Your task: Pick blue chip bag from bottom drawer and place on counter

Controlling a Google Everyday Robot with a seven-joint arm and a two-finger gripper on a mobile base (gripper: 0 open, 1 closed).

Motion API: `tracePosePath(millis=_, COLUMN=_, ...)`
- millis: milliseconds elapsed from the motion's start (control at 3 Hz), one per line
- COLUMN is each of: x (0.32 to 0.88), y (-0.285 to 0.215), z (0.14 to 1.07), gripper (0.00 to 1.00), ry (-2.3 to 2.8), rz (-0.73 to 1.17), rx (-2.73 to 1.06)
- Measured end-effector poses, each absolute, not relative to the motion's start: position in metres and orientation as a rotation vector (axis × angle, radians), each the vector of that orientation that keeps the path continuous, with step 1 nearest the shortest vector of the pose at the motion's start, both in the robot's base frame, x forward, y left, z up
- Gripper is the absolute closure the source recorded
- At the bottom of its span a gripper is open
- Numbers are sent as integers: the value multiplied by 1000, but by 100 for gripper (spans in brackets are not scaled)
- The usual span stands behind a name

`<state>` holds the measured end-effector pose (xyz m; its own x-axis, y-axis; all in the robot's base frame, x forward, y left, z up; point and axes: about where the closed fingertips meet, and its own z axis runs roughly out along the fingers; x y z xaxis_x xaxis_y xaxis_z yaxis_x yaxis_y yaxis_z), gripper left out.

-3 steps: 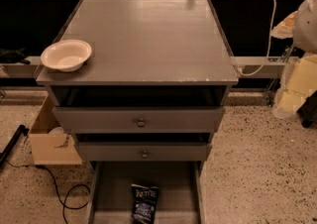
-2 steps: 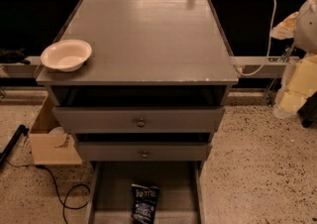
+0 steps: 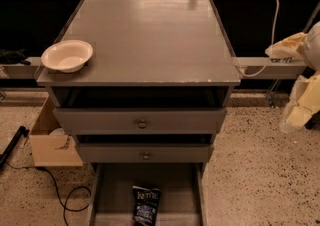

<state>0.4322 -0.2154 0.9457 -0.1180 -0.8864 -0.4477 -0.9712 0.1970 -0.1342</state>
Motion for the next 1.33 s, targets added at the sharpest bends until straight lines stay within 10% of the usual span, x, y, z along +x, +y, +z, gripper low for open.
tracePosePath(millis=1333, x=409, y=-178, z=904, gripper=0, ry=1836, rz=662, rx=-1741)
